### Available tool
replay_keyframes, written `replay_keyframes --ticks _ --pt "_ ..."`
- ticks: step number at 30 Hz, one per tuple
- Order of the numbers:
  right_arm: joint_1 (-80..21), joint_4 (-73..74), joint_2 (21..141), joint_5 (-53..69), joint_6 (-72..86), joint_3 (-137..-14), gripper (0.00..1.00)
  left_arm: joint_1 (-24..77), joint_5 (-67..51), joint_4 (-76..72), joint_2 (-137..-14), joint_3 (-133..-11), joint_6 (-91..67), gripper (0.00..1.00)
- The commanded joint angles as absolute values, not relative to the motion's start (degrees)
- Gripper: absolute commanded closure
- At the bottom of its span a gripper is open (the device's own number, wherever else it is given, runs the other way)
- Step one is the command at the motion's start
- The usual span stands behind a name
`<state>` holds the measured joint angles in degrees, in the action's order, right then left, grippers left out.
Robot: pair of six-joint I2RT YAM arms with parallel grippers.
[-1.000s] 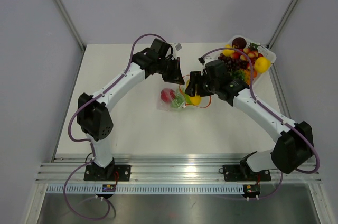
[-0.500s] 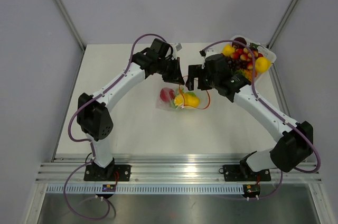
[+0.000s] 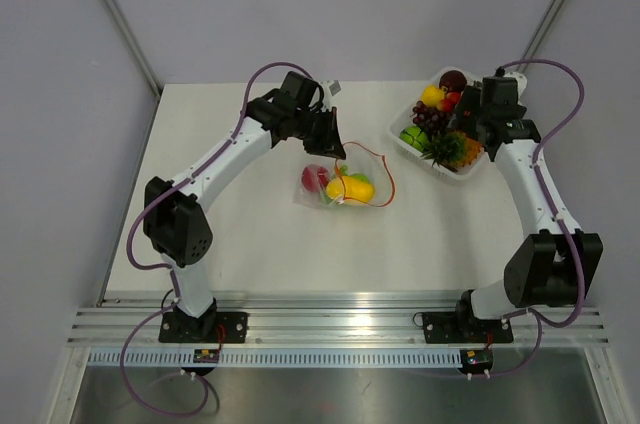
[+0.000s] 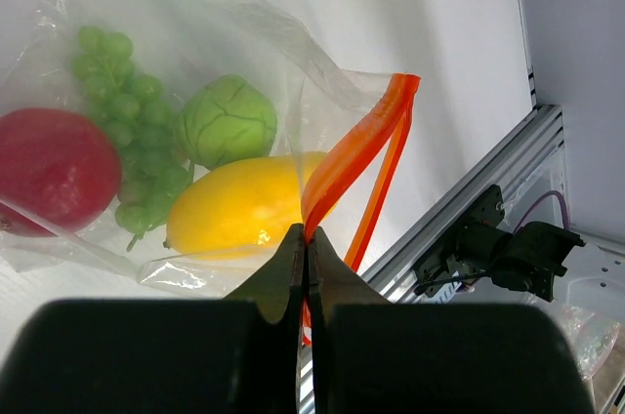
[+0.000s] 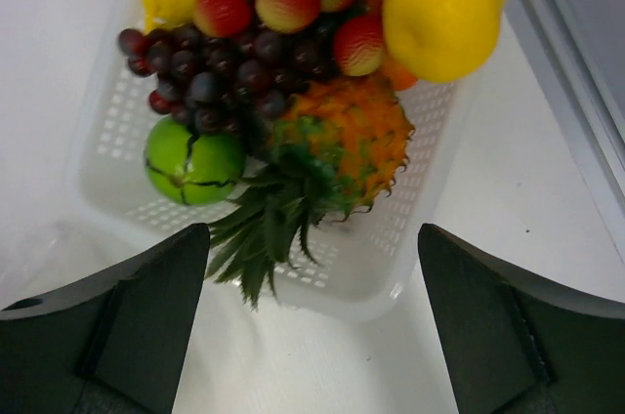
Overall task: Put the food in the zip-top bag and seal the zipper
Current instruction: Pick up the fake fruit from the bin.
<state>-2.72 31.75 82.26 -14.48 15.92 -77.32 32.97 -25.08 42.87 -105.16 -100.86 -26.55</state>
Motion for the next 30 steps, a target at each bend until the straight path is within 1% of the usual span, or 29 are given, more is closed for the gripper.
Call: replay_keyframes --ticks 1,3,9,13,17,23,30 --pt "2.08 28.66 85.33 -15.39 17.93 -79.54 0.05 32.43 -26.63 41.57 -101.95 -101.69 -25.75 1.0" --pt "4.82 26.55 87.71 -13.64 18.54 -79.8 0.04 32.43 -26.98 41.66 -101.95 -101.51 -25.4 1.0" --pt "7.47 23.65 93.42 -14.06 14.96 -82.97 0.01 32.08 -27.24 42.19 -101.87 -101.69 -24.35 1.0" --pt "8.87 20.92 95.62 -11.17 9.59 -84.37 0.02 32.08 -27.42 43.07 -101.95 -101.87 -23.73 1.0" --pt "9.23 23.46 101.49 -9.85 4.93 -89.98 0.03 32.08 -27.42 43.15 -102.21 -101.51 -23.47 1.0" --pt "9.32 23.82 106.34 -8.35 1.76 -93.6 0.04 31.91 -27.33 43.24 -102.74 -101.69 -23.47 1.0" --pt "9.32 24.7 110.65 -12.13 -2.28 -96.94 0.04 31.9 -26.54 44.91 -104.59 -104.06 -23.12 1.0"
